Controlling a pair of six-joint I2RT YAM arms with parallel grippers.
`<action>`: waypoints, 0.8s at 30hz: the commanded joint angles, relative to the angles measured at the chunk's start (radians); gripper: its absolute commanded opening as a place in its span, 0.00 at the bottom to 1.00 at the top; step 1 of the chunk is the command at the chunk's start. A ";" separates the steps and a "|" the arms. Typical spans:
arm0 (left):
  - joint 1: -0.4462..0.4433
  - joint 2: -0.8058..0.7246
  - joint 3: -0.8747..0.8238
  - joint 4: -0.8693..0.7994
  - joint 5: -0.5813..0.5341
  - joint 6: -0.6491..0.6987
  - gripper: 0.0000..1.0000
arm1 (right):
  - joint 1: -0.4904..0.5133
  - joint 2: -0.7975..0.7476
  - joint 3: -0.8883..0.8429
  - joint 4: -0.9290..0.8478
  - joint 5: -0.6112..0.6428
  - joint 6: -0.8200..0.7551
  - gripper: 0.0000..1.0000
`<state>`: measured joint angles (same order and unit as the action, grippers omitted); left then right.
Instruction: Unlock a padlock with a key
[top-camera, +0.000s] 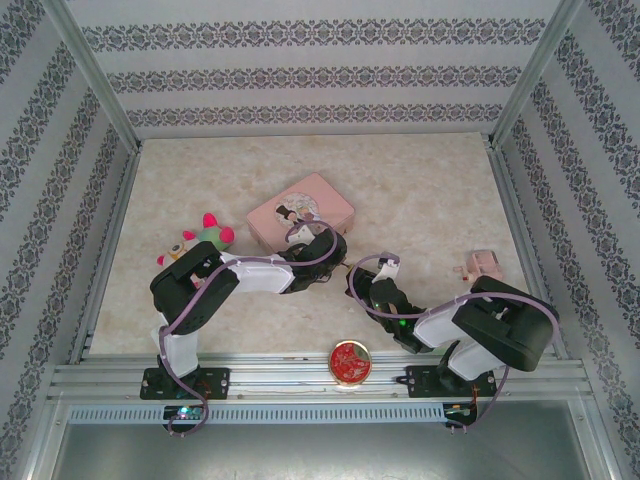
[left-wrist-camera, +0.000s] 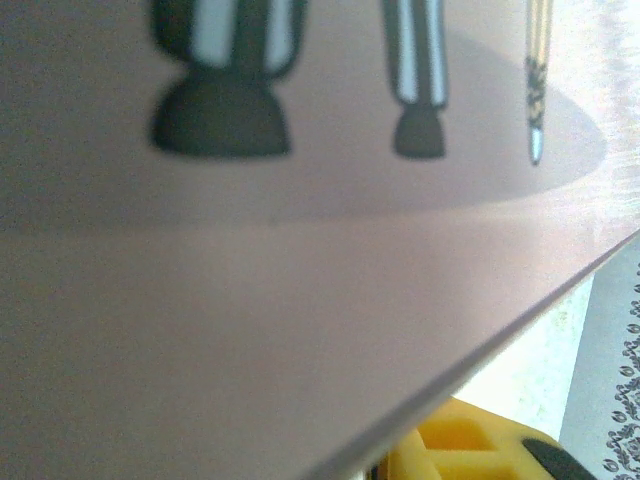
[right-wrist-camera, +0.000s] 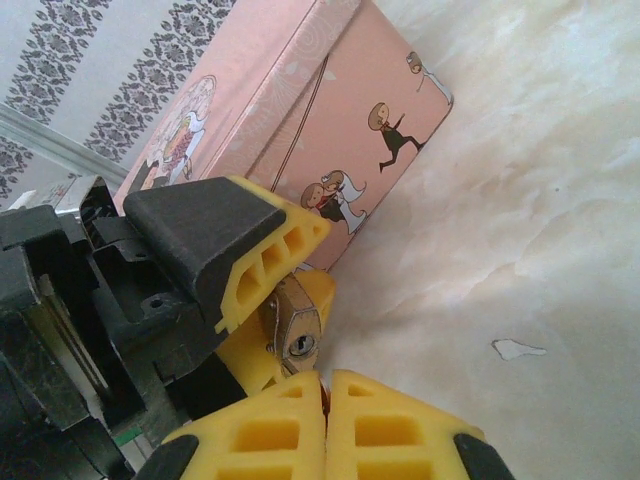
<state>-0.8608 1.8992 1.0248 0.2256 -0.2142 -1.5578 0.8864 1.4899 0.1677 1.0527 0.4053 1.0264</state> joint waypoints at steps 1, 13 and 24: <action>0.005 0.054 -0.025 0.100 0.128 -0.171 0.00 | 0.003 0.010 0.015 0.055 0.034 0.004 0.00; 0.005 0.063 -0.026 0.121 0.144 -0.177 0.00 | -0.001 0.071 0.027 0.096 0.045 0.027 0.00; 0.006 0.065 -0.039 0.128 0.139 -0.172 0.00 | -0.017 0.217 0.046 0.306 -0.043 0.050 0.00</action>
<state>-0.8558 1.9106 1.0229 0.2707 -0.2176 -1.5578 0.8829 1.6859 0.1997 1.2240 0.4068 1.0554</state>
